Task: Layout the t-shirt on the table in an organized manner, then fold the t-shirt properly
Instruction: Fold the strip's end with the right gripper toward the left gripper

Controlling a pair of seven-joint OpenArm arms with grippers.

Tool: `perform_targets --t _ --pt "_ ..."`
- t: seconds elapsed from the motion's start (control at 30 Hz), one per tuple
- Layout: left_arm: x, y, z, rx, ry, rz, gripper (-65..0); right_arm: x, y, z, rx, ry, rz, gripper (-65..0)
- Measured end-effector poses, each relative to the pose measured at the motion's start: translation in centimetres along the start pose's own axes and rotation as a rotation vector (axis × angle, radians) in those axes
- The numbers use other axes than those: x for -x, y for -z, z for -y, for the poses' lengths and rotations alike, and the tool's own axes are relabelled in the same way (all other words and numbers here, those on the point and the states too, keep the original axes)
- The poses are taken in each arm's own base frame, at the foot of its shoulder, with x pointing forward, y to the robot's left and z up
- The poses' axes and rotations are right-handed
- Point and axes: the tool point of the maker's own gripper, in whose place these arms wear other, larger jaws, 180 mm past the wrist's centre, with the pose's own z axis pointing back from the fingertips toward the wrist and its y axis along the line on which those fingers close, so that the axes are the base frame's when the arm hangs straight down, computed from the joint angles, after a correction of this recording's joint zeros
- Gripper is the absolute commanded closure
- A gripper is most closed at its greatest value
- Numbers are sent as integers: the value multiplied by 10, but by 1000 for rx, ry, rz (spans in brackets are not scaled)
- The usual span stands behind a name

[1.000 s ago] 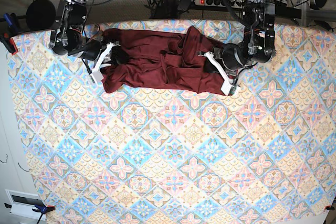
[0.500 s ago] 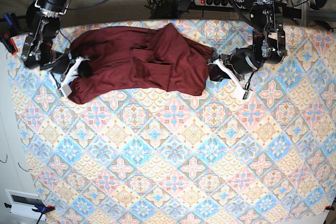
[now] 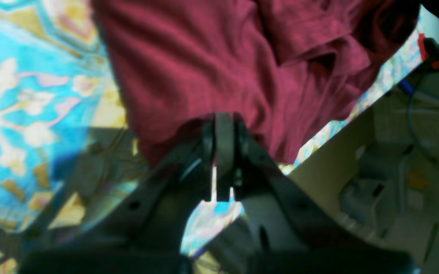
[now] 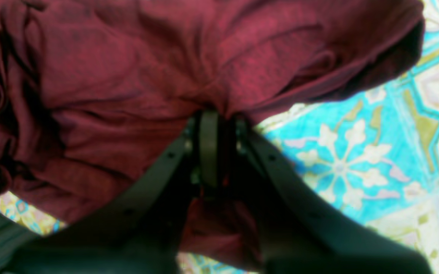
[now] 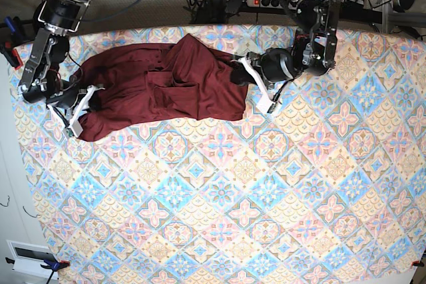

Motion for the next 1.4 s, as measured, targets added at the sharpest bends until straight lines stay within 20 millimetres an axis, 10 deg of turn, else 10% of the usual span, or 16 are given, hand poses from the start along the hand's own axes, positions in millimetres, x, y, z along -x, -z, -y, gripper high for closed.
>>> perform_targets --t 0.47,0.6,1.07,1.4 --pt "10 73 19 67 -76 29 0 -52 -26 -87 -54 -278 176 -16" --pt "10 75 19 71 -84 32 0 -34 -14 -124 -146 -274 142 -17" --pt "6 72 12 63 -152 60 0 -74 -1 -239 -415 -321 271 -24" --pt "0 65 15 119 -228 85 0 -72 25 -264 -328 -518 154 -223"
